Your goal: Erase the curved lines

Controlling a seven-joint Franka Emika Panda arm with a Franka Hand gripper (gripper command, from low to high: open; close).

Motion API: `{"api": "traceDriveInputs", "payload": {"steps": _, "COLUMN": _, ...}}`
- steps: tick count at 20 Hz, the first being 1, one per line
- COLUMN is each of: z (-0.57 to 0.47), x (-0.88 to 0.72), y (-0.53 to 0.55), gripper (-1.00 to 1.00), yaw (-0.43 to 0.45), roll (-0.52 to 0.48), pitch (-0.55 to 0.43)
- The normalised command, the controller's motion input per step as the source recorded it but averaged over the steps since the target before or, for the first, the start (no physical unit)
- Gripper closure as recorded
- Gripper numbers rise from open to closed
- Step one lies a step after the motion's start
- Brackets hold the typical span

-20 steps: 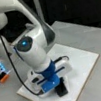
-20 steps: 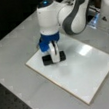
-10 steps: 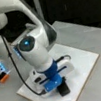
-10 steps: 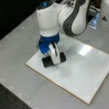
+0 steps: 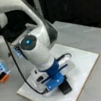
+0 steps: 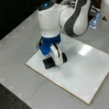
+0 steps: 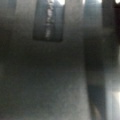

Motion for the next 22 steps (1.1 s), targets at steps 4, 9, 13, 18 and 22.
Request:
{"api": "traceDriveInputs", "payload": {"steps": 4, "z": -0.54, "x": 1.00, "y": 0.00, "gripper": 1.00, "yaw": -0.041, "roll": 0.360, "pitch": 0.317}}
{"api": "traceDriveInputs", "payload": {"steps": 9, "z": -0.53, "x": 1.00, "y": -0.02, "gripper": 1.00, "yaw": -0.052, "roll": 0.349, "pitch": 0.318}}
{"api": "traceDriveInputs", "payload": {"steps": 13, "z": -0.53, "x": 1.00, "y": -0.02, "gripper": 1.00, "yaw": -0.044, "roll": 0.338, "pitch": 0.313}}
{"api": "traceDriveInputs", "payload": {"steps": 18, "z": -0.45, "x": 1.00, "y": -0.09, "gripper": 1.00, "yaw": -0.063, "roll": 0.298, "pitch": 0.347}}
{"api": "traceDriveInputs", "payload": {"steps": 22, "z": -0.27, "x": 1.00, "y": -0.35, "gripper": 1.00, "yaw": -0.028, "roll": 0.194, "pitch": 0.408}}
